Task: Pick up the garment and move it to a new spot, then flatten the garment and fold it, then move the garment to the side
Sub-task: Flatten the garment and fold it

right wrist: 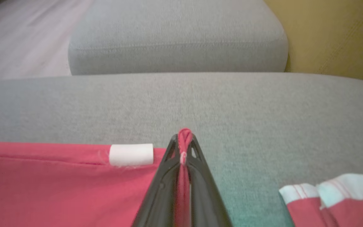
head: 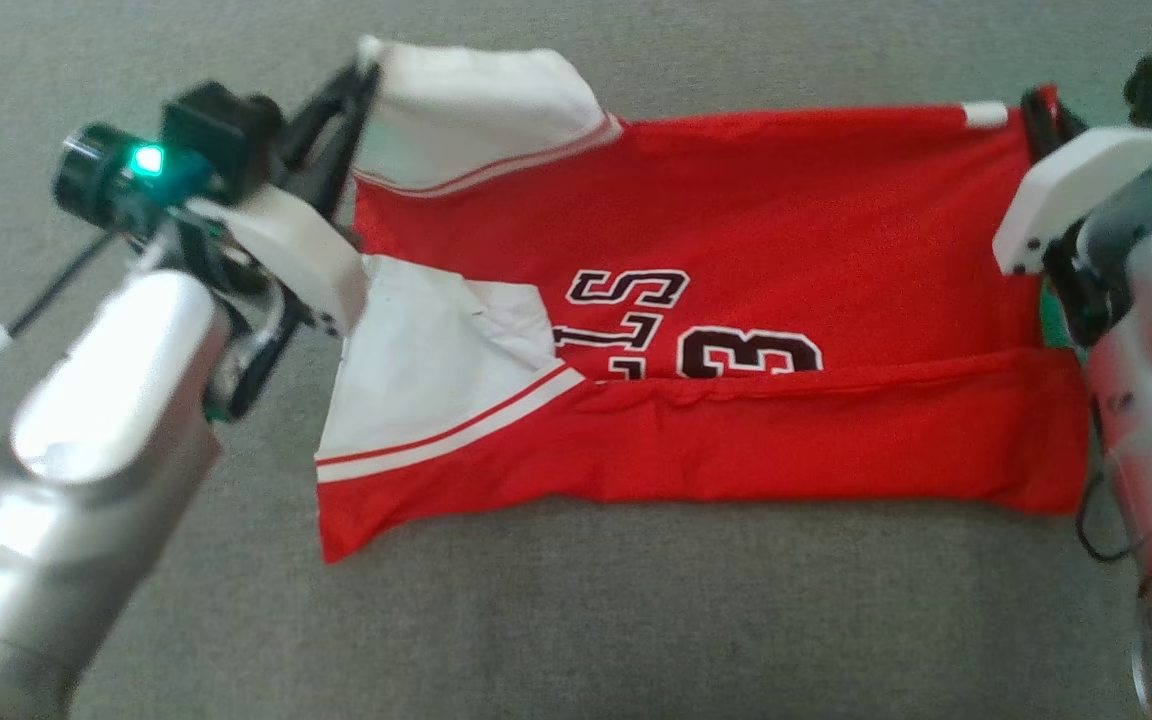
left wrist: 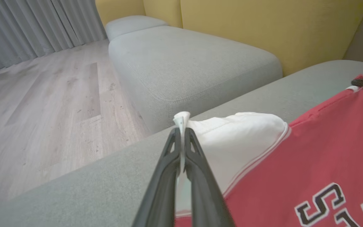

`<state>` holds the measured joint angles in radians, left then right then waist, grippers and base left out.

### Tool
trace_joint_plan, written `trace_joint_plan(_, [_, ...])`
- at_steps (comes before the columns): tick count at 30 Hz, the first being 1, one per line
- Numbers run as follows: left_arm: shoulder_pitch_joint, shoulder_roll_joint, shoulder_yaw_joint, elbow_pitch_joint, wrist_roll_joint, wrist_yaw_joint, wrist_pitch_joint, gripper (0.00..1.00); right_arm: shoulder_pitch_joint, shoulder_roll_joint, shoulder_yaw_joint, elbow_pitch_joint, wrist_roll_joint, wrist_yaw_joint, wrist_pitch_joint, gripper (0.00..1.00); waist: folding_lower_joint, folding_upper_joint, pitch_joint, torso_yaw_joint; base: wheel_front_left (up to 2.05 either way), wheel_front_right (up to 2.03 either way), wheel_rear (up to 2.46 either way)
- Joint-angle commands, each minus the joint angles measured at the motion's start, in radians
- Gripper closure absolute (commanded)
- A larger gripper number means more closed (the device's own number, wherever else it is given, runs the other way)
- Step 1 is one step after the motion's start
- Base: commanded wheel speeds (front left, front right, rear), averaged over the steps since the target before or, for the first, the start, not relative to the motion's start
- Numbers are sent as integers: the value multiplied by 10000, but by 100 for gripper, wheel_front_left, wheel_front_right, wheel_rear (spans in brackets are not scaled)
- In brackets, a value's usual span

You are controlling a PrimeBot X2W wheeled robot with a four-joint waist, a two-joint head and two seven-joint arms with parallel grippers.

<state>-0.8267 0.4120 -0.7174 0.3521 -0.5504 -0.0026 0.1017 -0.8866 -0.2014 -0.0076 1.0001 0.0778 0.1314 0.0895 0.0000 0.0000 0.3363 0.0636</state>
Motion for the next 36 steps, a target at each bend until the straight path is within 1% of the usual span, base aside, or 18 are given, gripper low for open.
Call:
trace_joint_plan(1, [-747, 458, 564, -132, -52, 82, -102, 100, -443, -23, 248, -298, 213, -7, -207, 100, 0, 0, -49, -132, 0, 0, 0])
trace_joint_plan(6, [-1585, 423, 909, 818, -29, 143, -476, 100, -945, -99, 716, -610, 1618, -7, -727, 100, 0, 0, -4, -452, 0, 0, 0])
trace_joint_plan(10, [-2364, 208, 1085, 1711, 70, 206, -934, 100, -1114, -337, 1187, -1154, 2799, -7, -1150, 100, 0, 0, 61, -604, 0, 0, 0])
trace_joint_plan(14, [-3042, -47, 1177, 2653, 265, 327, -1627, 100, -1187, -573, 1774, -1696, 3778, -7, -1559, 100, 0, 0, 106, -696, 0, 0, 0])
trace_joint_plan(17, [-3234, -255, 1057, 3242, 342, 185, -1963, 100, -1154, -733, 2207, -1947, 4392, -7, -1753, 100, 0, 0, 82, -699, 0, 0, 0])
trace_joint_plan(22, [-3044, -454, 702, 3794, 402, -248, -2237, 100, -777, -1161, 2967, -2135, 5276, -7, -1657, 100, 0, 0, -64, -504, 0, 0, 0])
trace_joint_plan(26, [-2519, -514, 388, 3811, 342, -582, -2203, 100, -276, -1602, 3369, -2217, 5989, -7, -1499, 100, 0, 0, -319, -248, 0, 0, 0])
trace_joint_plan(30, [-1826, -403, 74, 3375, 206, -831, -1958, 100, 348, -2160, 3761, -2374, 6653, -7, -1130, 100, 0, 0, -600, 11, 0, 0, 0])
trace_joint_plan(35, [-776, 64, -476, 2430, 13, -1041, -1051, 100, 1405, -3011, 4592, -2845, 7380, -7, -345, 100, 0, 0, -955, 272, 0, 0, 0])
trace_joint_plan(36, [-337, 307, -830, 1998, -46, -1122, -549, 100, 1803, -3416, 5016, -3006, 7496, -7, 51, 100, 0, 0, -1065, 319, 0, 0, 0])
